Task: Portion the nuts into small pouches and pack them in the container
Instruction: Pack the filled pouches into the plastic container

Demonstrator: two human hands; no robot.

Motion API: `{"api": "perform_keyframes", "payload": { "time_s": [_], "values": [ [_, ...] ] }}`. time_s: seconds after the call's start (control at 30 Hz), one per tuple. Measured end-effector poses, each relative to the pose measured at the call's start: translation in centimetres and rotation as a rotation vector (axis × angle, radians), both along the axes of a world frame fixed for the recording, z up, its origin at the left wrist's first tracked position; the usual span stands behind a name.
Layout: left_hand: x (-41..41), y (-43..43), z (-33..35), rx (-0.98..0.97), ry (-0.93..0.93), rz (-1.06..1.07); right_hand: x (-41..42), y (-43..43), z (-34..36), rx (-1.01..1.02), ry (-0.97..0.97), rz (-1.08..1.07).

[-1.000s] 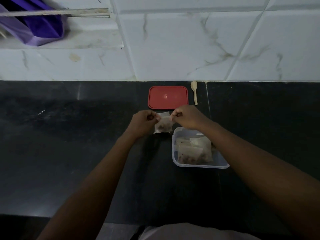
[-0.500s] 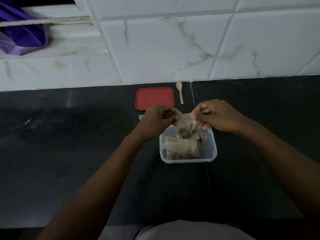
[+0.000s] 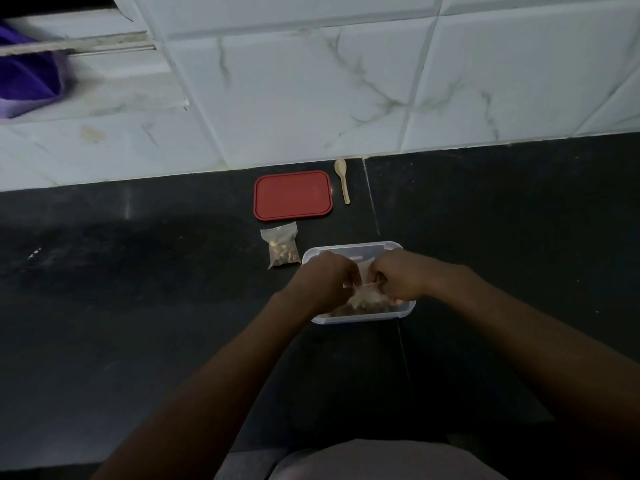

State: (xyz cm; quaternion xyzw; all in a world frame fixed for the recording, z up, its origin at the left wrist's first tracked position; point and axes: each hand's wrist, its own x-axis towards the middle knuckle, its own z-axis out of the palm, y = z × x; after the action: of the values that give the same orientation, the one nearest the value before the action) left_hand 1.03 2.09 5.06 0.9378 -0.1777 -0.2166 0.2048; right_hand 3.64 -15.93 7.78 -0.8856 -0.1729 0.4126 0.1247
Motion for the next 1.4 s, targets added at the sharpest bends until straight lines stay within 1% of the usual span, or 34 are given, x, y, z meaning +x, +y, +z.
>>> {"api": "perform_keyframes", "payload": {
  "time_s": [0.1, 0.23, 0.3, 0.37, 0.43, 0.5, 0.6, 0.73, 0.83, 1.0, 1.07, 1.13, 1.2, 1.3, 1.4],
  "values": [
    [-0.2, 0.1, -0.3, 0.033, -0.107, 0.011, 0.2, 0.5, -0.5, -0.056, -0.067, 0.049],
    [-0.1, 1.8, -0.4, -0.127, -0.191, 0.167, 1.1, 1.3, 0.5, -0.024, -0.155, 0.014],
    [0.2, 3.1, 0.0, -0.210, -0.228, 0.262, 1.8, 1.9, 1.2, 0.055, -0.251, -0.057],
    [0.6, 4.7, 0.5, -0.298, -0.244, 0.397, 2.6, 3.0, 1.4, 0.229, -0.343, -0.193],
    [1.4, 6.5, 0.4, -0.336, -0.220, 0.556, 3.5, 4.5, 1.3, 0.378, -0.371, -0.301],
    [2.5, 8.3, -0.5, -0.309, -0.175, 0.708, 4.7, 6.2, 0.5, 0.426, -0.366, -0.327],
    [3.9, 10.6, -1.8, -0.282, -0.096, 0.876, 6.5, 8.8, -1.4, 0.406, -0.304, -0.323],
    [5.6, 12.5, -3.5, -0.293, 0.033, 1.023, 8.6, 11.7, -3.5, 0.290, -0.207, -0.310],
    [6.7, 13.0, -5.1, -0.277, 0.143, 1.048, 9.7, 13.0, -5.0, 0.220, -0.114, -0.314],
    [7.6, 12.9, -6.6, -0.440, 0.225, 1.151, 10.4, 13.8, -6.6, 0.292, 0.073, -0.484],
    [7.6, 12.7, -6.6, -0.524, 0.283, 1.175, 10.4, 13.7, -7.0, 0.311, 0.071, -0.502],
    [7.4, 12.5, -6.2, -0.572, 0.298, 1.164, 10.3, 13.4, -7.1, 0.338, 0.044, -0.526],
    [7.0, 12.1, -5.4, -0.611, 0.264, 1.115, 10.2, 12.9, -6.8, 0.396, 0.045, -0.555],
    [6.6, 11.6, -3.7, -0.676, 0.157, 1.012, 9.6, 11.4, -4.6, 0.535, 0.049, -0.585],
    [6.3, 10.8, -1.3, -0.722, 0.001, 0.879, 8.9, 9.3, -1.6, 0.645, -0.033, -0.591]
  ]
}}
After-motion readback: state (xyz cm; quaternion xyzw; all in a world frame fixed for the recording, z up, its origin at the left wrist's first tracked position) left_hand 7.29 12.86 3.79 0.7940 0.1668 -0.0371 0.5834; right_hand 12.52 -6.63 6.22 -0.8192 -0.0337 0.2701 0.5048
